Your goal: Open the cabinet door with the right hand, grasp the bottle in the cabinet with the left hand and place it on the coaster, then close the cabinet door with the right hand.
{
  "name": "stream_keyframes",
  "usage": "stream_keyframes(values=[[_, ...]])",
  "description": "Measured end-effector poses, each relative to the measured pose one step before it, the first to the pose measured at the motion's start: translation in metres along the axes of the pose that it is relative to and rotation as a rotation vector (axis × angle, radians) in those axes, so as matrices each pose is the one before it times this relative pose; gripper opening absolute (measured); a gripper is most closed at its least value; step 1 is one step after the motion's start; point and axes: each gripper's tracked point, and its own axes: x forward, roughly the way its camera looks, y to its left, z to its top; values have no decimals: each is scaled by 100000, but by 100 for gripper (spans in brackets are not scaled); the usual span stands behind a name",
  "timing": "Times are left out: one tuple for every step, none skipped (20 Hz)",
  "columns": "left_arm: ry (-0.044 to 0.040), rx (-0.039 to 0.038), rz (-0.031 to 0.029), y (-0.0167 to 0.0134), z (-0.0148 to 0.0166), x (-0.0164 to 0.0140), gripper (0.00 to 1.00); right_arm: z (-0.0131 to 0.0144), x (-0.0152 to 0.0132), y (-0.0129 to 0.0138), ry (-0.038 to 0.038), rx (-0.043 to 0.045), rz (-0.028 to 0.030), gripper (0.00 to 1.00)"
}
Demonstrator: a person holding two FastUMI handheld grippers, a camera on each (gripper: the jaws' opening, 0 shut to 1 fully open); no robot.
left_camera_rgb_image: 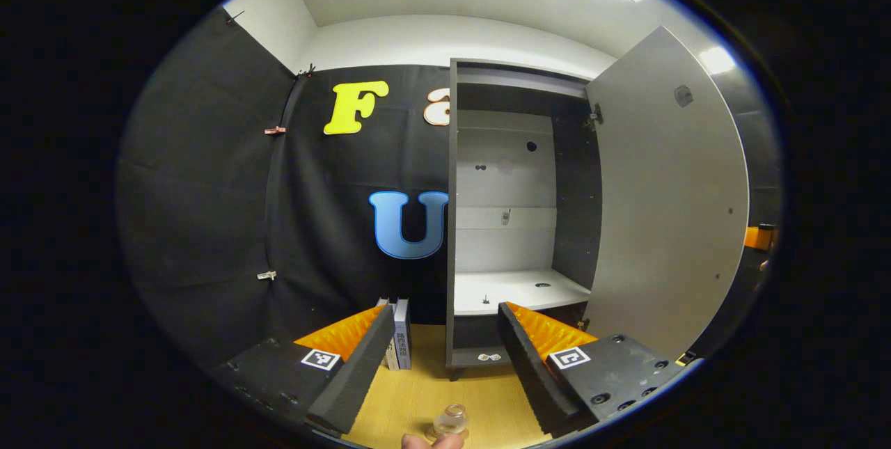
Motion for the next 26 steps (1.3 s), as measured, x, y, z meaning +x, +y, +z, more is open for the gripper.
stream_keyframes(values=[[70,253,-194,10,-9,-20,92,-220,-27,566,571,694,1789,97],[-22,-12,-477,-185,-104,124,92,-117,29,805,635,451,2232,97],[104,-90,-245,-89,-30,-41,93,-126,-9,723,334,259,2130,97],[17,55,-297,-85,-110,-6,92,-154,62,922,116,-106,2836,97],[135,141,71,103,-56,30,93,-28,108,619,-141,89,1960,98],[386,181,94,17,-134,35,93,-142,147,731,351,401,2170,98],[260,44,-11,-33,-51,25,93,-253,84,758,465,619,2487,98],[-21,-172,53,-20,-62,4,93,-232,190,791,625,564,2381,98],[-33,-267,-66,-30,22,-67,93,-159,136,866,465,500,2591,98],[-48,-161,187,43,-22,-7,93,-130,372,840,645,371,2217,98],[-35,-17,327,118,67,-77,93,-223,276,915,618,87,2393,98],[12,143,223,85,-16,-17,94,-187,378,926,611,-116,1887,98],[-125,175,334,154,54,-31,93,-162,226,879,293,-150,1614,98],[-152,305,232,123,49,-15,94,-113,368,815,98,-208,1501,98],[36,345,501,171,78,-63,94,-159,367,761,174,-93,1351,98],[155,226,647,289,-113,-125,93,-206,469,697,210,386,1601,97],[49,-78,478,140,31,46,93,-244,464,775,261,285,1674,97],[241,-303,279,138,-107,-2,93,-233,392,739,408,515,1785,97],[240,-419,480,105,-73,-100,93,-392,361,777,898,673,1817,98],[160,-258,311,163,-121,-11,93,-506,342,802,1415,699,2230,98],[174,-100,407,134,2,-54,94,-539,161,1021,1434,660,3389,98],[112,99,360,149,-21,-17,94,-471,134,699,1205,192,1798,98],[-202,339,269,17,159,-154,94,34,-173,-28,227,-357,262,98],[-310,491,443,163,16,-24,94,182,-30,-12,-457,-348,-197,98],[-125,342,204,56,135,4,94,141,67,-283,-527,-55,-497,98],[-127,98,325,98,-120,-54,93,-16,117,-124,-275,79,-106,98]])
